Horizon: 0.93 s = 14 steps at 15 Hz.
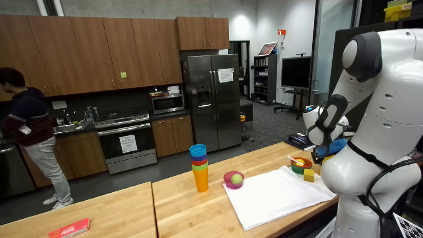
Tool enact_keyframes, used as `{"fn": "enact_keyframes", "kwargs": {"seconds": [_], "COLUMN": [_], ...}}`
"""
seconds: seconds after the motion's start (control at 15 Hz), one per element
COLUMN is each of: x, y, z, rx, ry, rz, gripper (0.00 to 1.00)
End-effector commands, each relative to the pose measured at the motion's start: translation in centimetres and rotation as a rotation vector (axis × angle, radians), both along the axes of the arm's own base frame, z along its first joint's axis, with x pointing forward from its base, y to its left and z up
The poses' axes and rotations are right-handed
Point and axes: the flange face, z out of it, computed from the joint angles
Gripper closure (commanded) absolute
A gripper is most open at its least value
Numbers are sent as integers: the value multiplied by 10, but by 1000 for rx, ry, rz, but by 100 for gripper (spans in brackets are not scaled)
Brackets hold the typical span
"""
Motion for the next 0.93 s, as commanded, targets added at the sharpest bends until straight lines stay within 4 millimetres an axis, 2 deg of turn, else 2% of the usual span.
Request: {"fn": "enact_keyframes", "kwargs": {"seconds": [0.0,0.07,0.47,0.87], "x": [-10,-15,-12,4], "y": [-6,-6,-2,12], "z": [-10,-12,-21,-22], "rx": [-61,-71,-78,-55], "ry": [-80,-102,-221,-319], "rz": [17,23,13,2], "gripper": [0,0,0,0]}}
